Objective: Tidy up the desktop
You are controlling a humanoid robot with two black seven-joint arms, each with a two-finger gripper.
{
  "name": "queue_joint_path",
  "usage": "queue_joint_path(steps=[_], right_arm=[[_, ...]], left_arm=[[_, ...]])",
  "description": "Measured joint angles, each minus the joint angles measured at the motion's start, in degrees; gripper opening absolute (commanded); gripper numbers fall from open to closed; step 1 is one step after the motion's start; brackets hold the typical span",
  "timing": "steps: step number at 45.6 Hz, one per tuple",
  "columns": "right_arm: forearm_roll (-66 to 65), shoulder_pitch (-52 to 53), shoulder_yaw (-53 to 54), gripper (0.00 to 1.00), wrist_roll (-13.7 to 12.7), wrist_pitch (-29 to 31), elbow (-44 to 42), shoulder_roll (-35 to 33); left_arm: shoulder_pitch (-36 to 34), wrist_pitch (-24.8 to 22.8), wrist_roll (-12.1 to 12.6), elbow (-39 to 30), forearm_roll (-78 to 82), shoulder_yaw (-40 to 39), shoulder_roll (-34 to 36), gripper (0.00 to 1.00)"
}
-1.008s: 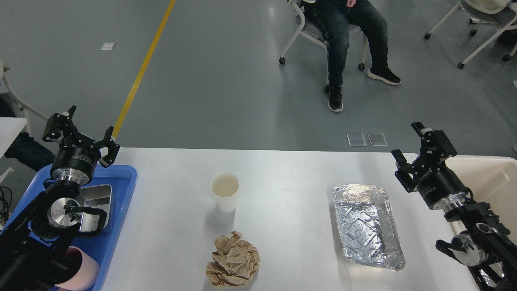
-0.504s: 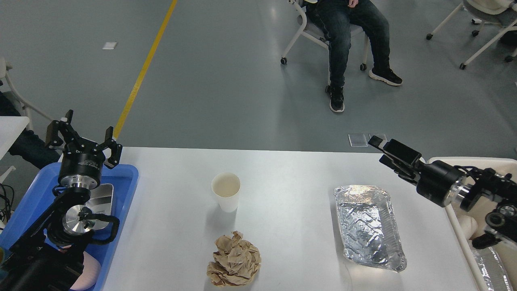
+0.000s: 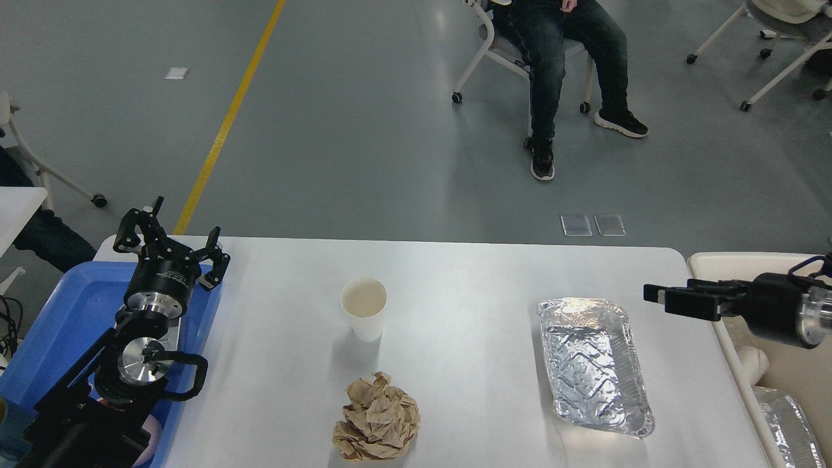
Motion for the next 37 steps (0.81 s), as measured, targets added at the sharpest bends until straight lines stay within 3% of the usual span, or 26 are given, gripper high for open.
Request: queue_joint_path(steps=[16, 30, 37], right_arm=[[-10.30, -0.39, -1.37, 1.00, 0.10, 3.11, 2.14, -6.28], [-10.99, -0.59, -2.79, 1.00, 0.04, 3.91, 6.55, -14.79], [-9.55, -0.77, -2.78, 1.00, -0.31, 4.95, 6.27, -15.92]], left_arm=[[1.08, 0.40, 0.21, 0.17, 0.17, 0.06, -0.69, 0.97], [1.23, 0.47, 0.43, 0.19, 0.26, 0.15, -0.57, 0.97], [1.23, 0.47, 0.54, 0.24, 0.26, 0.23, -0.56, 0.97]])
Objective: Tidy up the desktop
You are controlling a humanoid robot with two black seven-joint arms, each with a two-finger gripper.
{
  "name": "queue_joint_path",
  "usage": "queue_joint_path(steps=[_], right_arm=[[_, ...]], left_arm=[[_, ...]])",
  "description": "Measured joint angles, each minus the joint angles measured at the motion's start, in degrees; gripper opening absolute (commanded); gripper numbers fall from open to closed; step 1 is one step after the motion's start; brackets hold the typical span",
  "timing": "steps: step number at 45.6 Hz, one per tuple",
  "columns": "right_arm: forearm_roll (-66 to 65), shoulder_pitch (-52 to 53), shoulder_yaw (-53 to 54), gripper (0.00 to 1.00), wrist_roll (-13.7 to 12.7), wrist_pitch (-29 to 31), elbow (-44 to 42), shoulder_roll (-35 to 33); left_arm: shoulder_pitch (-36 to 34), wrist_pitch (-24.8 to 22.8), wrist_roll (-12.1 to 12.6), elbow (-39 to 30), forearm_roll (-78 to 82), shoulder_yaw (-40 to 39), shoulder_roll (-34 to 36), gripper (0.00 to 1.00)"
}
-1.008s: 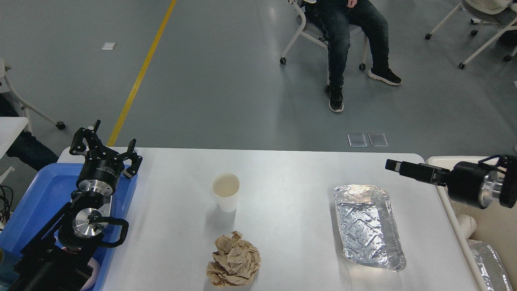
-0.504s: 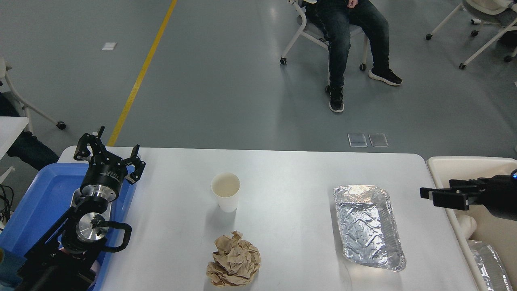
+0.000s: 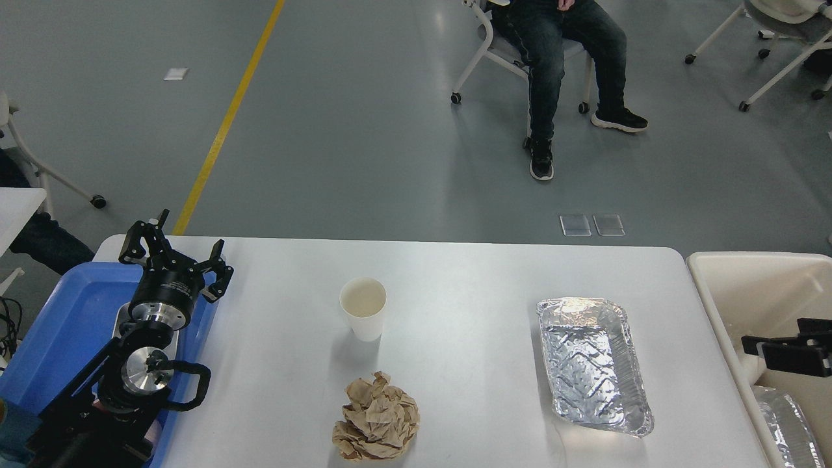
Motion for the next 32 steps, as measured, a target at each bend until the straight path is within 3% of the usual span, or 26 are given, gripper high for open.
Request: queue_joint_path(steps=[14, 26, 32], right_arm=[[17.23, -0.60, -0.42, 1.00, -0.39, 1.29, -1.97, 5.43], [33.60, -1.31, -0.71, 1.00, -3.99, 1.21, -4.01, 12.97], [44.90, -2.16, -0.69, 1.00, -4.51, -0.97, -4.11, 14.78]], left_arm=[[0.02, 0.01, 0.12, 0.00, 0.01, 0.01, 0.57, 0.97], [0.03, 0.10, 0.12, 1.14, 0.01, 0.01, 0.39, 0.97], [0.03, 0.61, 0.18, 1.17, 0.01, 0.01, 0.37, 0.97]])
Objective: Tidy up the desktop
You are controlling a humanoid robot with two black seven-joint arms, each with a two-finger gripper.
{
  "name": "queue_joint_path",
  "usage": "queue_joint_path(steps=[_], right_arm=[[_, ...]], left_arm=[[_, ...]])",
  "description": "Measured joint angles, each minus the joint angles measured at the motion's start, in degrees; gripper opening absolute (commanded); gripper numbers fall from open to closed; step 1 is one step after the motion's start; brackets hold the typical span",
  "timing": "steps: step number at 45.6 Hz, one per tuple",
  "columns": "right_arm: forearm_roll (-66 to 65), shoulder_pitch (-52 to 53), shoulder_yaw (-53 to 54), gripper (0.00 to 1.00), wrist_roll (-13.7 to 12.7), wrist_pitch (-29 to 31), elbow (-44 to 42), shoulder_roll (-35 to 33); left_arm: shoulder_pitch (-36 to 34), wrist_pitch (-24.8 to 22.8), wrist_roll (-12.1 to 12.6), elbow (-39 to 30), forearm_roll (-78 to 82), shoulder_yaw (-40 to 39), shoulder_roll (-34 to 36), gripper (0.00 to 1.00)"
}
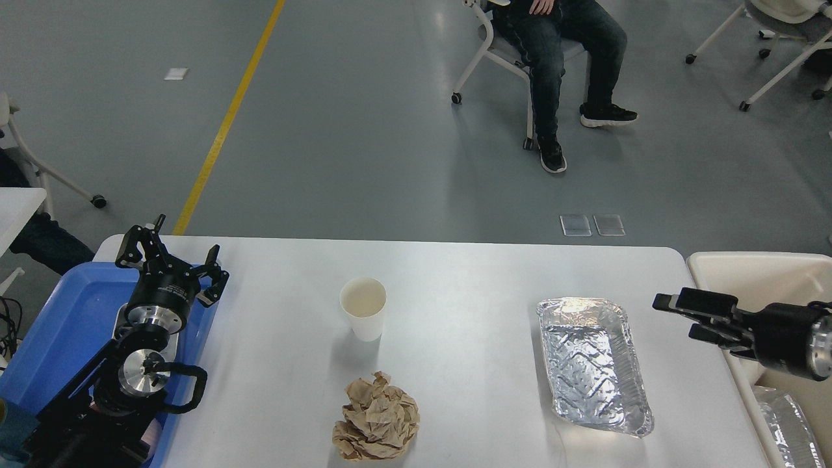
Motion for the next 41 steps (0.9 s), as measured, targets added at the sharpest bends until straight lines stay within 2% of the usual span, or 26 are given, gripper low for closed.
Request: queue_joint_path(steps=[7, 16, 29, 41], right_arm=[[11.23, -3.72, 0.22, 1.00, -0.14, -4.83, 2.87, 0.43], [18.95, -9.05, 0.55, 1.00, -0.14, -7.10, 10.67, -0.75], [21.20, -13.09, 0.47, 1.00, 0.15, -6.61, 12.68, -1.70], [21.22, -16.92, 0.29, 1.00, 0.02, -7.20, 12.21, 5.27]], left_arm=[[0.00, 0.10, 0.10, 0.01, 0.00, 0.00, 0.19, 0.97], [0.00, 0.18, 0.85, 0.41, 0.00, 0.28, 0.16, 0.97], [-0.43, 0.79, 0.93, 1.14, 0.00, 3.80, 0.38, 0.97], [-0.86, 0.80, 0.91, 1.58, 0.00, 3.87, 0.49, 0.97]])
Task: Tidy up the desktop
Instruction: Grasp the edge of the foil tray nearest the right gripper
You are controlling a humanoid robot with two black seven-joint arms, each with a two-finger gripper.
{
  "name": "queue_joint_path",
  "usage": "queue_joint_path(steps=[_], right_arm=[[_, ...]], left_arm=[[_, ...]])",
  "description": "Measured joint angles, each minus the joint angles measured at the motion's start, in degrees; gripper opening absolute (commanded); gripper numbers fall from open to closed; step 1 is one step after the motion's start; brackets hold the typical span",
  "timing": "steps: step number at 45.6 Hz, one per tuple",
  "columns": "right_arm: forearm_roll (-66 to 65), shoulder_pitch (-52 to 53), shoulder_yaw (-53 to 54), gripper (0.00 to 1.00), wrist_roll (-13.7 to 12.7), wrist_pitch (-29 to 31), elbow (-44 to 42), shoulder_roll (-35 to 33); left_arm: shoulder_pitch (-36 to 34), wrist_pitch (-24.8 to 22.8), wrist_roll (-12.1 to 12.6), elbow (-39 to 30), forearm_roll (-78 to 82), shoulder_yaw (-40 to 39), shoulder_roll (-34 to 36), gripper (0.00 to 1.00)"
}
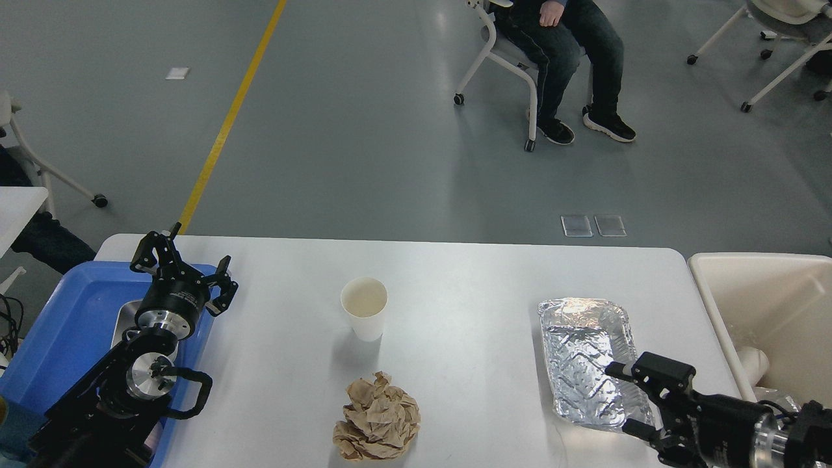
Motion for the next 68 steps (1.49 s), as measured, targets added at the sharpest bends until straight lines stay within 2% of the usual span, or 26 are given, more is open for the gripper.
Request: queue_joint_path(steps=[11, 20, 24, 33, 44, 68], right_arm=[[0.06, -2.47, 0.86, 1.00, -0.02, -2.41, -3.28, 8.15], [2.27, -2.53, 1.68, 1.00, -0.02, -2.82, -7.10, 12.89], [3.22, -2.56, 1.70, 1.00, -0.08, -2.89, -8.65, 14.39], [3.56, -3.67, 1.31, 1.00, -0.64, -3.37, -10.56, 15.88], [8.84, -4.70, 0.71, 1.00, -4.24, -9.60, -13.18, 17.41], [15.98, -3.77, 0.84, 0.99, -6.99, -14.72, -14.91, 17.54]], left_arm=[[0.00, -0.22, 0.36, 0.00, 0.00, 0.06, 0.03, 0.97], [0.00, -0.13, 2.80, 0.01, 0.00, 0.08, -0.06, 0.97], [-0.09, -0.09, 3.16, 0.00, 0.00, 0.08, -0.06, 0.97], [-0.02, -0.03, 3.23, 0.00, 0.00, 0.09, 0.10, 0.97], [0.04, 0.01, 3.23, 0.00, 0.00, 0.12, 0.14, 0.97], [0.08, -0.08, 3.23, 0.12, 0.00, 0.08, 0.29, 0.97]])
